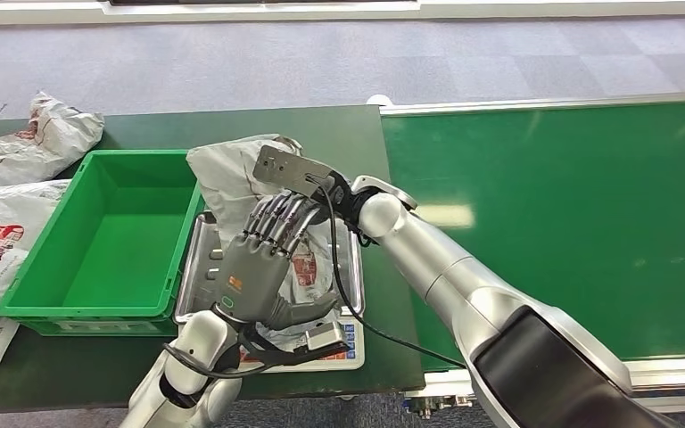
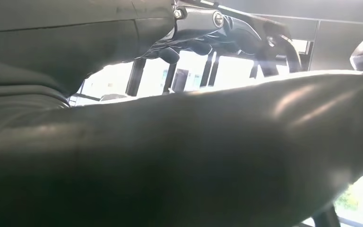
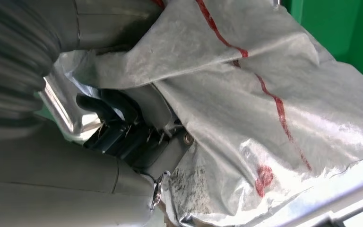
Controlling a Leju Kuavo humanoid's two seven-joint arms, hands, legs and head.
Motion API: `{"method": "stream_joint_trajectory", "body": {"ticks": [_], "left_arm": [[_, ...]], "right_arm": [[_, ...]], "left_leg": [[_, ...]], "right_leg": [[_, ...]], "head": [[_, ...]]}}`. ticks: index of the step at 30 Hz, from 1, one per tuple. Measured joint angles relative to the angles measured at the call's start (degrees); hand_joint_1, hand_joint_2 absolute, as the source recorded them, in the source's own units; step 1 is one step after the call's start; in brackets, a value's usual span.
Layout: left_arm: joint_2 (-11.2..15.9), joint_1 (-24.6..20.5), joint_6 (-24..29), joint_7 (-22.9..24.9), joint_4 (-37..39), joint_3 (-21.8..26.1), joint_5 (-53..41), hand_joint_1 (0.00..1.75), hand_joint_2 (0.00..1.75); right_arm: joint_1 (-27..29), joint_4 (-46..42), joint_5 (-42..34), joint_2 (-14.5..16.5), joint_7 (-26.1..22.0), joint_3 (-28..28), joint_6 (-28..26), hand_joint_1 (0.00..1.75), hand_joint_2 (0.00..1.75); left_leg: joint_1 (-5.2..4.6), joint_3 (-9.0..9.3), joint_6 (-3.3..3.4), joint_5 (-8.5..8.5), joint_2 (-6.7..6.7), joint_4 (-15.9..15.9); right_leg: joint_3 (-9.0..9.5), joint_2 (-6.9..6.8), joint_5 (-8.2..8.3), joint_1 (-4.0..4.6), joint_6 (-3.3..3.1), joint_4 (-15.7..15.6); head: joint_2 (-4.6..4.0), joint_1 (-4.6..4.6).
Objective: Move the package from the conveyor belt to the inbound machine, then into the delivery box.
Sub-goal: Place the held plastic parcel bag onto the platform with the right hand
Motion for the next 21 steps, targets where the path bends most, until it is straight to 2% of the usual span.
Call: {"method": "stream_joint_trajectory", "body": {"ticks": [1,2,6,10,14,21], "left_arm": [[-0.1,-0.1,-0.1,0.0,0.0,0.0,0.0,0.0,0.0],[-0.1,-0.1,-0.2,0.1,0.1,0.0,0.0,0.0,0.0],[-0.4,-0.9,-1.3,0.2,0.3,-0.2,-0.1,0.0,0.0],[-0.7,-1.8,-2.2,0.9,0.4,-0.7,-0.1,0.0,0.0],[-0.7,-2.2,-2.2,1.6,0.5,-0.8,-0.4,0.0,0.0],[-0.7,-2.4,-1.6,1.7,0.6,-0.8,-1.0,0.0,0.0]], "right_arm": [[0.2,0.3,-0.4,0.0,0.7,0.4,0.0,0.18,1.75],[0.4,0.6,-0.7,0.0,1.7,0.8,0.1,0.0,1.75],[1.0,2.3,-0.7,0.0,5.3,1.7,0.6,0.0,1.75],[1.1,3.8,1.7,-0.2,6.1,2.6,-1.0,0.0,0.0],[0.5,4.1,6.1,-1.0,5.9,3.8,-5.9,0.0,0.0],[-2.0,4.1,10.7,-2.8,6.4,5.5,-8.8,0.0,0.0]], "left_leg": [[0.0,0.0,0.0,0.0,0.0,0.0],[0.0,0.0,0.0,0.0,0.0,0.0],[0.0,0.0,0.0,0.0,-0.01,0.0],[0.0,0.0,0.0,0.0,0.01,0.0],[0.0,0.0,0.0,0.0,0.02,0.0],[0.0,0.0,0.0,0.0,0.01,0.0]], "right_leg": [[0.0,0.0,0.0,0.0,0.0,0.0],[-0.01,-0.01,0.0,0.0,0.0,0.0],[-0.02,-0.01,0.0,0.0,0.0,0.0],[-0.02,0.0,0.0,0.0,0.0,0.0],[-0.03,0.0,0.01,0.0,-0.01,0.0],[-0.03,0.0,0.01,0.0,-0.01,0.0]], "head": [[0.0,0.0],[0.0,0.0],[0.0,-0.01],[0.0,0.01],[0.0,-0.01],[0.0,0.0]]}}
